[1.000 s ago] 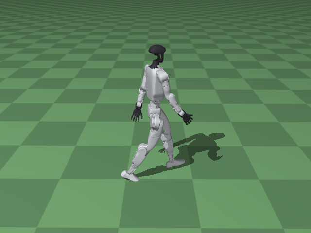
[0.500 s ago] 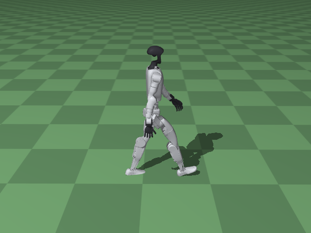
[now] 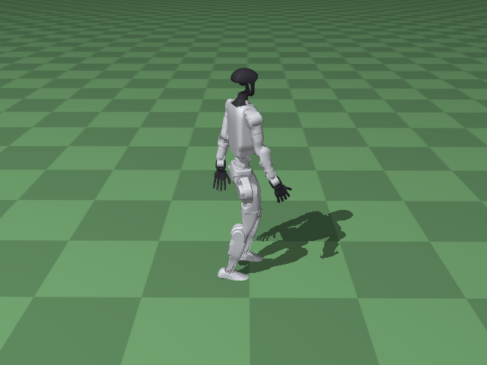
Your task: Walk run
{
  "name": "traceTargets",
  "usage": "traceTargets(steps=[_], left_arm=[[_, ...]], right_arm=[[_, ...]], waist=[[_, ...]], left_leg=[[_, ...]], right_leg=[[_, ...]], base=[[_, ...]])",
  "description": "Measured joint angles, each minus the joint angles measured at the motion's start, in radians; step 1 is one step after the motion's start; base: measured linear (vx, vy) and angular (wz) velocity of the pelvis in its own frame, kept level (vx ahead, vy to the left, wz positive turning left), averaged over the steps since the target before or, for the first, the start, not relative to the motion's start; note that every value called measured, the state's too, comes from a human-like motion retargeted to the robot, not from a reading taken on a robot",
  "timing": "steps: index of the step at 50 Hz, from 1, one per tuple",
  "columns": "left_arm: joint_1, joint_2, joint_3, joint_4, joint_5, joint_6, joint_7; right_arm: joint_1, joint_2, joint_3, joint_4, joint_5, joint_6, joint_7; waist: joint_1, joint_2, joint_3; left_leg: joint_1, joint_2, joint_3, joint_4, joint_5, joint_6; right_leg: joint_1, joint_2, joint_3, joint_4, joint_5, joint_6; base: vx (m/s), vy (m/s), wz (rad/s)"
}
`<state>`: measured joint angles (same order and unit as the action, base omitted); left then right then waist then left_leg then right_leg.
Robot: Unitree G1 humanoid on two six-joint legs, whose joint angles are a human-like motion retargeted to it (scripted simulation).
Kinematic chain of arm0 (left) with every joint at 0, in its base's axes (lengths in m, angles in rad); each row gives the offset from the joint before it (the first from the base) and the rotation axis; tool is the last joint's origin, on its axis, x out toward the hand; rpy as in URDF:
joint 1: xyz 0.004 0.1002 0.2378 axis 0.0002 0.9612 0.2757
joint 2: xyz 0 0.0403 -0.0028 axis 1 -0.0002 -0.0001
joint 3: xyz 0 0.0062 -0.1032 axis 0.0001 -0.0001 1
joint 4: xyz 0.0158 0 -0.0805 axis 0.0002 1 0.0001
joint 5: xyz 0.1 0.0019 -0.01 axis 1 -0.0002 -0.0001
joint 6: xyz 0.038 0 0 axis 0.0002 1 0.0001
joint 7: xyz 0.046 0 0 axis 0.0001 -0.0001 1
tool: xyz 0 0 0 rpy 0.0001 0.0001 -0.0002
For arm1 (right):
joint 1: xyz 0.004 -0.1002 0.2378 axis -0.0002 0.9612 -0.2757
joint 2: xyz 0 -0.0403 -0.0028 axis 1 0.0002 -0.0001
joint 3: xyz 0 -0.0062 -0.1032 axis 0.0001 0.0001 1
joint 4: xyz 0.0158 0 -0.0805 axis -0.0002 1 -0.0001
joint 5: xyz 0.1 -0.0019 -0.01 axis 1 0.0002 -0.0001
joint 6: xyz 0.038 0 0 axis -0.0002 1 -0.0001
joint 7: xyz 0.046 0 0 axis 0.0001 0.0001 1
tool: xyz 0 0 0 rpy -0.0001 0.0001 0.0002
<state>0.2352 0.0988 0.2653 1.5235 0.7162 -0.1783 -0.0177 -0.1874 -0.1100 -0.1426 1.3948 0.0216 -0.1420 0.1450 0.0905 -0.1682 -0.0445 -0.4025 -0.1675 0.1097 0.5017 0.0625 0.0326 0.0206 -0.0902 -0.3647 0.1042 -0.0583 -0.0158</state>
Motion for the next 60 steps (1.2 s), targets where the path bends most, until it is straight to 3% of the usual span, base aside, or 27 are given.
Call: traceTargets(steps=[6,10,12,14,16,18,20,25,28,32,35,37,40,42,43,45,48,50,52,55,60], left_arm=[[0.002,-0.012,0.003,-0.002,0.001,0.004,-0.024],[-0.040,-0.010,0.005,-0.009,-0.004,0.007,-0.031],[-0.050,-0.001,0.006,-0.008,-0.015,0.012,-0.049],[-0.068,0.008,0.011,-0.024,-0.035,0.017,-0.067],[-0.095,0.008,0.012,-0.076,-0.056,0.000,-0.086],[-0.129,0.021,-0.022,-0.126,-0.091,-0.021,-0.115],[-0.177,0.046,-0.040,-0.153,-0.112,-0.032,-0.128],[-0.344,0.094,-0.025,-0.189,-0.113,-0.058,-0.145],[-0.426,0.118,-0.046,-0.221,-0.152,-0.074,-0.162],[-0.502,0.150,-0.070,-0.284,-0.168,-0.093,-0.195],[-0.521,0.164,-0.068,-0.348,-0.146,-0.105,-0.219],[-0.515,0.161,-0.074,-0.380,-0.140,-0.117,-0.221],[-0.482,0.142,-0.082,-0.397,-0.135,-0.131,-0.214],[-0.429,0.122,-0.082,-0.371,-0.117,-0.124,-0.218],[-0.395,0.109,-0.078,-0.353,-0.099,-0.118,-0.215],[-0.316,0.071,-0.064,-0.306,-0.059,-0.107,-0.180],[-0.246,0.026,-0.050,-0.197,-0.033,-0.069,-0.125],[-0.208,0.022,-0.064,-0.118,-0.029,-0.034,-0.115],[-0.165,0.017,-0.067,-0.068,-0.001,-0.008,-0.090],[-0.097,0.009,-0.043,-0.036,0.042,0.014,-0.063],[0.014,0.009,-0.008,-0.018,0.025,0.025,-0.059]], right_arm=[[-0.115,-0.038,0.025,-0.044,-0.012,0.001,0.010],[-0.111,-0.038,0.027,-0.041,-0.020,0.001,0.024],[-0.060,-0.019,0.020,-0.024,-0.050,-0.002,0.030],[0.009,0.003,0.012,-0.014,-0.096,-0.006,0.024],[0.073,0.019,0.013,-0.017,-0.125,-0.013,0.009],[0.128,0.015,0.018,-0.006,-0.129,-0.022,-0.003],[0.180,0.016,0.020,0.014,-0.142,-0.023,-0.015],[0.271,0.037,-0.052,0.073,-0.173,-0.024,-0.033],[0.324,0.029,-0.079,0.091,-0.156,-0.018,-0.023],[0.376,0.014,-0.105,0.106,-0.173,0.003,-0.018],[0.395,0.010,-0.122,0.120,-0.176,0.013,-0.015],[0.401,0.012,-0.133,0.121,-0.164,0.016,-0.011],[0.390,0.019,-0.144,0.116,-0.146,0.023,0.001],[0.385,0.022,-0.140,0.113,-0.147,0.020,0.002],[0.386,0.023,-0.137,0.115,-0.147,0.021,0.000],[0.384,0.034,-0.137,0.109,-0.146,0.019,-0.014],[0.345,0.041,-0.105,0.089,-0.101,-0.003,-0.020],[0.307,0.039,-0.075,0.080,-0.068,0.000,-0.003],[0.267,0.039,-0.067,0.062,-0.066,0.009,0.008],[0.191,0.026,-0.043,0.029,-0.055,0.007,0.007],[0.039,-0.003,0.024,0.000,-0.040,0.010,0.006]], waist=[[0.088,0.062,0.036],[0.113,0.066,0.021],[0.131,0.074,-0.005],[0.121,0.080,-0.041],[0.075,0.118,-0.041],[0.044,0.165,-0.036],[0.024,0.206,-0.042],[-0.082,0.190,-0.041],[-0.151,0.168,-0.047],[-0.239,0.124,-0.042],[-0.285,0.101,-0.042],[-0.285,0.098,-0.051],[-0.274,0.090,-0.064],[-0.286,0.072,-0.077],[-0.284,0.067,-0.082],[-0.283,0.068,-0.112],[-0.234,-0.005,-0.088],[-0.208,-0.043,-0.070],[-0.174,-0.058,-0.066],[-0.122,-0.051,-0.042],[-0.066,0.002,-0.018]], left_leg=[[-0.088,0.025,-0.031,-0.371,-0.033,-0.067],[-0.106,0.042,-0.006,-0.311,-0.096,0.011],[-0.109,0.072,0.033,-0.224,-0.068,0.029],[-0.113,0.120,0.020,-0.134,-0.084,0.021],[-0.052,0.142,-0.020,-0.118,-0.129,0.045],[0.020,0.179,-0.030,-0.133,-0.163,0.048],[0.086,0.231,-0.021,-0.163,-0.183,0.020],[0.264,0.197,0.032,-0.338,-0.170,-0.001],[0.345,0.136,0.002,-0.405,-0.179,0.032],[0.466,0.039,-0.093,-0.442,-0.231,0.106],[0.566,0.019,-0.130,-0.460,-0.269,0.097],[0.605,0.020,-0.142,-0.449,-0.281,0.085],[0.643,0.021,-0.152,-0.406,-0.251,0.054],[0.673,0.014,-0.147,-0.351,-0.149,0.026],[0.681,0.021,-0.127,-0.315,-0.075,0.020],[0.646,0.055,-0.056,-0.189,0.096,0.039],[0.547,0.021,0.052,0.114,0.244,0.109],[0.446,0.021,0.077,0.311,0.178,0.132],[0.322,0.079,0.138,0.445,0.094,0.168],[0.165,0.078,0.112,0.468,0.029,0.103],[0.007,0.087,0.063,0.187,-0.039,0.014]], right_leg=[[0.165,0.084,0.047,-0.055,-0.035,-0.001],[0.228,0.085,0.091,-0.011,0.002,0.014],[0.254,0.083,0.102,0.043,0.112,0.023],[0.230,0.069,0.089,0.146,0.295,0.007],[0.184,0.086,0.059,0.310,0.446,-0.024],[0.121,0.096,0.011,0.495,0.495,-0.097],[0.011,0.117,0.013,0.666,0.404,-0.138],[-0.310,0.077,0.051,0.817,0.214,-0.053],[-0.435,0.023,0.040,0.668,0.126,-0.035],[-0.512,-0.017,0.073,0.282,0.085,0.025],[-0.554,-0.002,0.165,0.034,0.074,0.097],[-0.570,-0.008,0.143,-0.009,0.073,0.122],[-0.582,-0.031,0.060,0.097,0.100,0.013],[-0.564,-0.059,0.063,0.149,0.194,-0.008],[-0.563,-0.041,0.155,0.192,0.188,-0.027],[-0.542,-0.064,0.180,0.252,0.120,-0.049],[-0.416,-0.108,0.189,0.207,0.059,-0.077],[-0.348,-0.129,0.184,0.190,0.032,-0.080],[-0.294,-0.132,0.163,0.161,0.019,-0.076],[-0.196,-0.105,0.081,0.088,0.021,-0.082],[-0.051,0.004,0.042,-0.008,-0.005,-0.091]], base=[[0.82,-0.05,-0.65],[1.06,0.06,-0.48],[1.26,0.09,-0.81],[1.13,0.08,-0.47],[1.04,0.08,0.18],[0.93,0.08,0.10],[0.90,0.02,-0.27],[0.76,-0.01,0.37],[0.73,-0.02,0.82],[0.98,-0.14,0.82],[0.81,-0.16,0.66],[1.03,-0.26,0.26],[0.96,-0.26,0.17],[0.92,-0.21,0.40],[1.22,-0.29,0.38],[1.23,-0.27,0.33],[0.83,-0.18,-0.06],[0.81,-0.20,0.25],[0.80,-0.19,0.34],[0.60,-0.11,0.03],[0.65,-0.13,-0.32]])
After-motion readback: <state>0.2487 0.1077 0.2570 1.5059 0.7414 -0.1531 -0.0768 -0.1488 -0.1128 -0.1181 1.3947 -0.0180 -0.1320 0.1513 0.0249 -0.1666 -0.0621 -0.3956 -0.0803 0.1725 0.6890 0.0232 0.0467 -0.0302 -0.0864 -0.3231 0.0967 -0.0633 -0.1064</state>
